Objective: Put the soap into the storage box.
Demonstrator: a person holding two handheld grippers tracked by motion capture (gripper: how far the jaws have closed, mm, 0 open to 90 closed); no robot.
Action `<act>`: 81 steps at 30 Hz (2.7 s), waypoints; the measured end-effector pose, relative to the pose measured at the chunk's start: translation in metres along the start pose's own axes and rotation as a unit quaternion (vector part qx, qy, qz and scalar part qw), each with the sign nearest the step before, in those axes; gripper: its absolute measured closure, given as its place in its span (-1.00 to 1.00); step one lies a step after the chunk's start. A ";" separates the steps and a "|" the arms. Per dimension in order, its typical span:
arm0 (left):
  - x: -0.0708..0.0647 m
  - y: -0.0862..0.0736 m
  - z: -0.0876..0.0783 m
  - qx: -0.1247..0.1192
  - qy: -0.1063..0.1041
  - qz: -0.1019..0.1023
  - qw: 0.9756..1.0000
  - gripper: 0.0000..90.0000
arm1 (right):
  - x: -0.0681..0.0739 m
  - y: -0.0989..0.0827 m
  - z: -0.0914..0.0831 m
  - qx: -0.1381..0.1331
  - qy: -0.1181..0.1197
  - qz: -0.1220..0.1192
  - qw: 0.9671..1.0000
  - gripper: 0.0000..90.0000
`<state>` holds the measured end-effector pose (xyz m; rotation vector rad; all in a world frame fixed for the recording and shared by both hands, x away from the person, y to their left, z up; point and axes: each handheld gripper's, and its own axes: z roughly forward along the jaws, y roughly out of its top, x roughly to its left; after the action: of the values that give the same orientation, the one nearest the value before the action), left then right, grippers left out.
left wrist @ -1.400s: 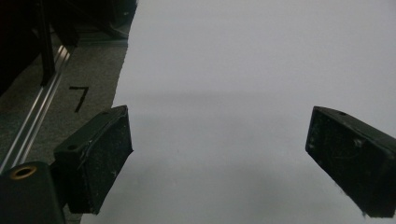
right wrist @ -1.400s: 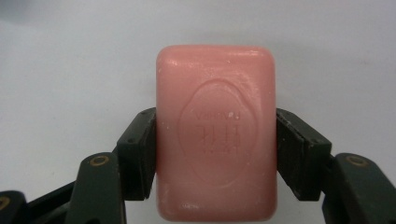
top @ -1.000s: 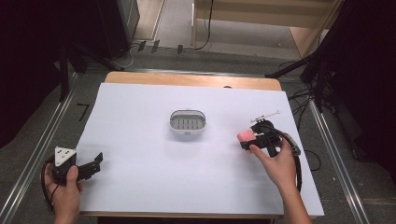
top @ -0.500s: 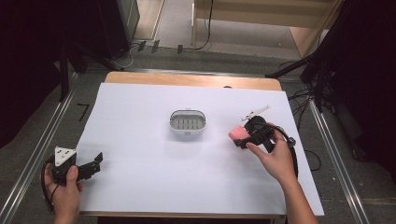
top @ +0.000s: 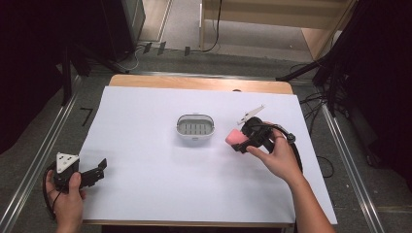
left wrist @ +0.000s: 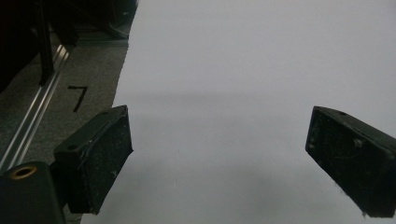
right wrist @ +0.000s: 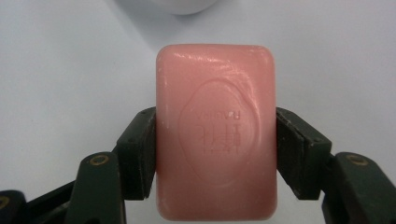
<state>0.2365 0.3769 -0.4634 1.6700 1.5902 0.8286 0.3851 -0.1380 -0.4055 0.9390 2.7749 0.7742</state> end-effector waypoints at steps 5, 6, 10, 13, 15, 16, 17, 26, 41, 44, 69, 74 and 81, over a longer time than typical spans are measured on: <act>0.000 0.000 0.000 0.001 0.000 0.001 1.000 -0.83 | 0.001 0.007 -0.003 -0.007 -0.001 -0.011 1.000 -0.14; 0.000 0.000 0.000 0.000 0.000 0.001 1.000 -0.83 | 0.002 0.008 -0.004 -0.006 -0.002 -0.013 1.000 -0.14; 0.000 0.000 0.000 0.000 0.001 0.001 1.000 -0.83 | 0.000 0.013 -0.005 -0.005 0.003 -0.032 0.999 -0.14; 0.000 0.000 0.000 0.000 0.001 0.002 1.000 -0.83 | 0.000 0.015 -0.006 -0.010 0.002 -0.040 0.999 -0.14; 0.000 0.000 0.000 0.000 0.001 0.002 1.000 -0.83 | 0.000 0.018 -0.008 -0.018 0.000 -0.048 0.999 -0.14; 0.000 0.000 0.000 0.001 0.001 0.001 1.000 -0.83 | -0.001 0.021 -0.009 -0.021 0.002 -0.056 0.998 -0.14; 0.000 0.000 0.000 0.001 0.002 0.001 1.000 -0.83 | -0.002 0.022 -0.009 -0.020 0.004 -0.058 0.998 -0.14; 0.000 0.000 0.000 0.000 0.002 0.002 1.000 -0.83 | -0.003 0.036 -0.010 -0.032 0.016 -0.068 0.997 -0.14; 0.000 0.000 0.000 0.001 0.001 0.001 1.000 -0.83 | 0.000 0.058 -0.002 -0.039 0.025 -0.098 0.994 -0.14; 0.000 0.000 0.000 0.000 0.001 0.000 1.000 -0.83 | 0.003 0.065 0.002 -0.039 0.029 -0.115 0.992 -0.14; 0.001 0.000 0.001 0.003 -0.004 -0.004 1.000 -0.83 | 0.015 0.102 0.028 -0.027 0.042 -0.171 0.984 -0.15; 0.001 0.001 0.001 0.003 -0.005 -0.004 1.000 -0.83 | 0.015 0.108 0.035 -0.031 0.045 -0.189 0.980 -0.15; 0.001 0.001 0.001 0.004 -0.004 -0.005 1.000 -0.83 | 0.020 0.114 0.042 -0.034 0.045 -0.218 0.974 -0.15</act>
<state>0.2375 0.3779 -0.4633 1.6678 1.5957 0.8107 0.4417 -0.0307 -0.3833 0.2651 2.8489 0.8407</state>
